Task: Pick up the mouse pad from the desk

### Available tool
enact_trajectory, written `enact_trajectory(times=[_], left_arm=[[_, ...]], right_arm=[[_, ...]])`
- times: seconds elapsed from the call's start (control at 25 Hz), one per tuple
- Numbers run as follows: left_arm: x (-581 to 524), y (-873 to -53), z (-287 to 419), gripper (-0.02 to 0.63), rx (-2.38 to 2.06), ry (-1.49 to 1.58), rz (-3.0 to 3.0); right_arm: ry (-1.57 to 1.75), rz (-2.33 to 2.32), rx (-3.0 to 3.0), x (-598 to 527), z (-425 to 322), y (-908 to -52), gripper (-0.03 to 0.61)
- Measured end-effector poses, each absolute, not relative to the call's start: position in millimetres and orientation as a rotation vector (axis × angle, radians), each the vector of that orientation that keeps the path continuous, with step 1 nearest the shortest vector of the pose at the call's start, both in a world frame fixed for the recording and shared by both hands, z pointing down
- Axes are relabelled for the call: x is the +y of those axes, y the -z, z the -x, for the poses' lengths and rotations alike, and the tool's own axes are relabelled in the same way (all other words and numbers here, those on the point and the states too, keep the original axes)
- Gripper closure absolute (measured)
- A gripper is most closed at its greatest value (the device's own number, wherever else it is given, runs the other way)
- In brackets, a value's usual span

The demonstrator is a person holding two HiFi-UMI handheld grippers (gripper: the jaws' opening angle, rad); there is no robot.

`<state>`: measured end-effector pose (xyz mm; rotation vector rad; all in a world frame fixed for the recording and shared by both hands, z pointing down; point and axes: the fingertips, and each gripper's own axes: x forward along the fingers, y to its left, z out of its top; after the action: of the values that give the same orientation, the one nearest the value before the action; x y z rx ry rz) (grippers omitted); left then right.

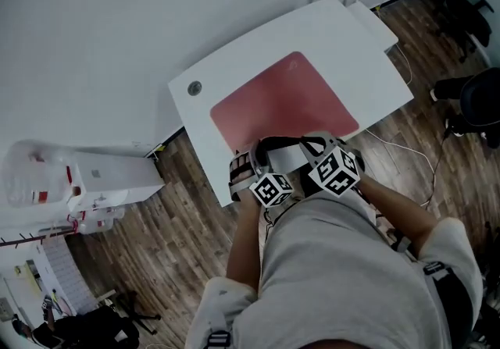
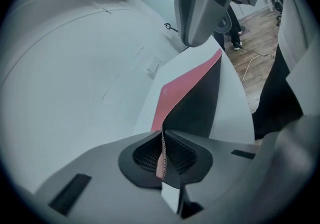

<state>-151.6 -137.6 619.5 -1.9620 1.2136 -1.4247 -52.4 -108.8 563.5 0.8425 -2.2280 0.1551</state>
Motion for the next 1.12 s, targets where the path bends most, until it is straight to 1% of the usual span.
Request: enact_trajectory(times=[0.24, 0.28, 0.32, 0.36, 0.56, 0.88, 1.0, 1.12], left_arm=[[-172, -598, 149, 0.584, 1.241, 1.403, 1.958], [-178, -595, 148, 0.584, 1.242, 1.401, 1.954], [-184, -592, 148, 0.584, 1.246, 1.400, 1.950], [-188, -588, 148, 0.584, 1.253, 1.398, 1.946], [-205, -569, 147, 0.584, 1.306, 1.361, 1.941], [-225, -545, 149, 0.583, 1.415, 1.324, 1.975], [-230, -543, 151, 0.583, 1.451, 1.323, 1.978], [-236, -546, 155, 0.583, 1.503, 1.316, 2.003]], right_arm=[[-0.160, -0.708, -2.134, -140, 36, -590, 0.526], [-0.150, -0.668, -2.106, -143, 31, -598, 0.488], [-0.140, -0.627, -2.077, -146, 25, -607, 0.416], [-0.133, -0.593, -2.050, -149, 20, -616, 0.396], [-0.169, -0.528, -2.012, -165, -3, -648, 0.368], [-0.086, -0.481, -1.984, -194, -7, -658, 0.368], [-0.039, -0.471, -1.988, -200, -4, -654, 0.405], [0.004, -0.468, -1.988, -206, -1, -650, 0.482]])
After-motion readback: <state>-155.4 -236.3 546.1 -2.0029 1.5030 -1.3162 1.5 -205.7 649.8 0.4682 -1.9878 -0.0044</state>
